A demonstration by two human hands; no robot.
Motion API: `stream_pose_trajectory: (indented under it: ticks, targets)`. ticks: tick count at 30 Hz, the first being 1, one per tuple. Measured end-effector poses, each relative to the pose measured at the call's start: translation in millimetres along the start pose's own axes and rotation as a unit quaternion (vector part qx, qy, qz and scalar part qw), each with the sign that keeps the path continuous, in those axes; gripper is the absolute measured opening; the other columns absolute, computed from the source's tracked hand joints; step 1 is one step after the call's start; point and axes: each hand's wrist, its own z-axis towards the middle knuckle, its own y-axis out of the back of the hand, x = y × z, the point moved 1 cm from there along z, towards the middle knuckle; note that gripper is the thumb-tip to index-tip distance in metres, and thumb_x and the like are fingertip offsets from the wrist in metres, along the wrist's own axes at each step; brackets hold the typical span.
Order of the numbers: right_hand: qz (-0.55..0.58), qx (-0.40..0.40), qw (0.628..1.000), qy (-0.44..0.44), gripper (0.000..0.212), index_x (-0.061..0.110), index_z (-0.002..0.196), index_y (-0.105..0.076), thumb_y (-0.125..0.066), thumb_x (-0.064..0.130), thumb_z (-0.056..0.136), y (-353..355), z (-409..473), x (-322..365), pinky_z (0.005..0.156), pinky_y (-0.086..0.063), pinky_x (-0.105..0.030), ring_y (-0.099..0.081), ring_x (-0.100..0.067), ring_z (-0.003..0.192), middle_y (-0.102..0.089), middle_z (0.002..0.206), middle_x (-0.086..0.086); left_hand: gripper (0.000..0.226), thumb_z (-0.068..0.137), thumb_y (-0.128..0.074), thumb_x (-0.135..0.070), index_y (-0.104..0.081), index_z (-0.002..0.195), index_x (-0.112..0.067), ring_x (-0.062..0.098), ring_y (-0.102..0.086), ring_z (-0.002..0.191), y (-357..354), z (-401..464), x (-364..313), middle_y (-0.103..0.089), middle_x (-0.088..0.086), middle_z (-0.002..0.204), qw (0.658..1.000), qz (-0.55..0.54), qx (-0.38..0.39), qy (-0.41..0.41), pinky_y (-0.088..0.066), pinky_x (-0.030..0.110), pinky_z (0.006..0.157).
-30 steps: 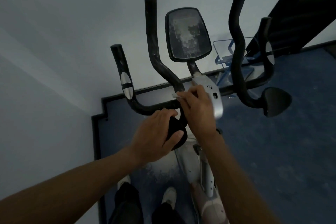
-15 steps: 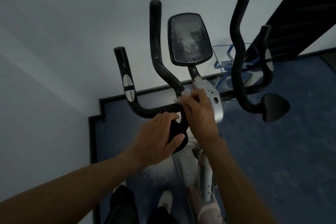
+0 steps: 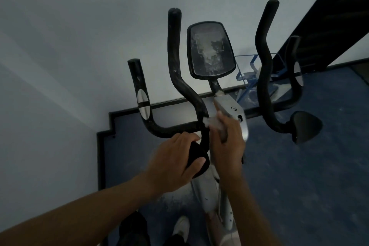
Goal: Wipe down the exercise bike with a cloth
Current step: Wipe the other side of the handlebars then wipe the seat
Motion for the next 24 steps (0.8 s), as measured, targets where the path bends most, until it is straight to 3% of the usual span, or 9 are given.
stream_pose_trajectory:
  ticks: [3, 6, 10, 16, 24]
  targets:
    - [-0.018, 0.017, 1.000, 0.005, 0.024, 0.013, 0.120, -0.065, -0.066, 0.020, 0.097, -11.9, 44.6, 18.2, 0.092, -0.038, -0.001, -0.048, 0.019, 0.108, -0.057, 0.119, 0.006, 0.053, 0.101, -0.029, -0.062, -0.046, 0.125, -0.018, 0.008, -0.052, 0.085, -0.5, 0.0, -0.3, -0.060, -0.001, 0.108, 1.000, 0.008, -0.004, -0.002, -0.047, 0.027, 0.071]
    - [-0.045, 0.071, 0.996, 0.043, 0.014, 0.014, 0.110, -0.069, -0.066, 0.021, 0.098, -22.1, 59.1, 22.5, 0.090, -0.039, -0.001, -0.053, 0.017, 0.101, -0.065, 0.114, 0.005, 0.052, 0.102, -0.028, -0.062, -0.045, 0.125, -0.019, 0.009, -0.053, 0.085, -0.4, 0.4, -0.8, -0.061, -0.001, 0.108, 1.000, 0.006, -0.010, -0.001, -0.048, 0.028, 0.071]
    - [-0.044, 0.043, 0.996, 0.063, 0.015, 0.022, 0.106, -0.067, -0.066, 0.014, 0.094, -10.8, 25.6, 1.1, 0.097, -0.048, -0.016, -0.054, 0.017, 0.107, -0.059, 0.111, 0.021, 0.047, 0.102, -0.031, -0.060, -0.045, 0.122, -0.020, 0.009, -0.051, 0.083, -0.8, 0.8, 0.8, -0.058, -0.003, 0.105, 1.000, -0.001, -0.006, -0.010, -0.049, 0.028, 0.069]
    - [-0.039, 0.020, 0.998, 0.051, 0.018, 0.014, 0.108, -0.068, -0.064, 0.009, 0.092, -7.0, 0.4, -7.9, 0.101, -0.043, -0.008, -0.055, 0.014, 0.113, -0.066, 0.113, 0.004, 0.048, 0.101, -0.032, -0.059, -0.048, 0.122, -0.018, 0.009, -0.051, 0.081, -1.7, 0.6, 2.3, -0.058, -0.002, 0.102, 1.000, -0.004, -0.007, -0.012, -0.048, 0.029, 0.070]
    - [-0.036, 0.042, 0.995, 0.089, 0.007, 0.009, 0.098, -0.071, -0.066, 0.005, 0.095, -44.6, 87.9, 30.0, 0.086, -0.040, -0.001, -0.057, 0.010, 0.091, -0.071, 0.097, 0.002, 0.046, 0.103, -0.033, -0.057, -0.047, 0.121, -0.017, 0.014, -0.053, 0.084, -3.2, 0.5, 3.4, -0.059, 0.000, 0.104, 1.000, -0.002, -0.009, -0.025, -0.048, 0.034, 0.070]
